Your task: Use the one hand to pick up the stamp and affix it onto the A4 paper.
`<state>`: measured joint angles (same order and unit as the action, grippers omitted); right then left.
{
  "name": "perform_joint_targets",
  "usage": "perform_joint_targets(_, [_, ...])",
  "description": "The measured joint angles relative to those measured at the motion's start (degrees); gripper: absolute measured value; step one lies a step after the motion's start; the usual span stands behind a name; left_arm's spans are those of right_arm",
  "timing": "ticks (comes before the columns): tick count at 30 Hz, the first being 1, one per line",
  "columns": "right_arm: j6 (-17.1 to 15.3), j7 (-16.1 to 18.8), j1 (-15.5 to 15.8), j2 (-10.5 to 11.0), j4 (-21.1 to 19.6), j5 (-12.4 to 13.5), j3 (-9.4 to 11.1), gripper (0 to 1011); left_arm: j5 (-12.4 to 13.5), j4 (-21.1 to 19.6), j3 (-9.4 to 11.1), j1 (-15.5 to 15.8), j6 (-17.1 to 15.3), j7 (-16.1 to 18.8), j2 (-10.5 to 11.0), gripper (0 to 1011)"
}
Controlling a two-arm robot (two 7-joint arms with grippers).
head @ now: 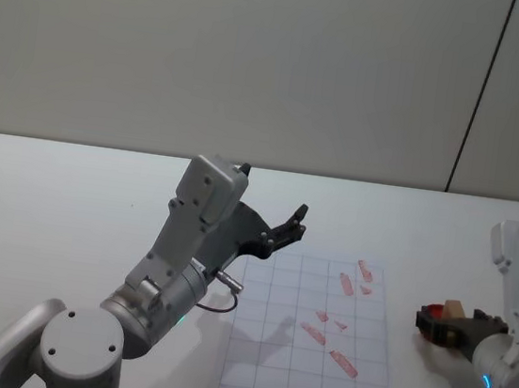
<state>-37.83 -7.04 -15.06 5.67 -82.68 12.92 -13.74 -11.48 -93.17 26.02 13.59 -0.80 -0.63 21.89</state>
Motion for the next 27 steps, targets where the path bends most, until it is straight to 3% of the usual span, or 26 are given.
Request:
perform_joint_targets(16, [0.08, 0.27, -0.13, -0.14, 0.31, -0.18, 0.03, 389, 0.00, 0.00, 0.00, 0.00, 0.00, 0.00, 0.00, 1002])
perform_joint_targets(20, [0.08, 0.29, -0.16, -0.16, 0.35, -0.21, 0.03, 234, 0.00, 0.00, 0.00, 0.00, 0.00, 0.00, 0.00, 1002])
perform_joint_targets(27, [0.08, 0.32, -0.19, -0.19, 0.39, -0.23, 0.03, 220, 0.00, 0.00, 0.00, 0.00, 0.00, 0.00, 0.00, 1002])
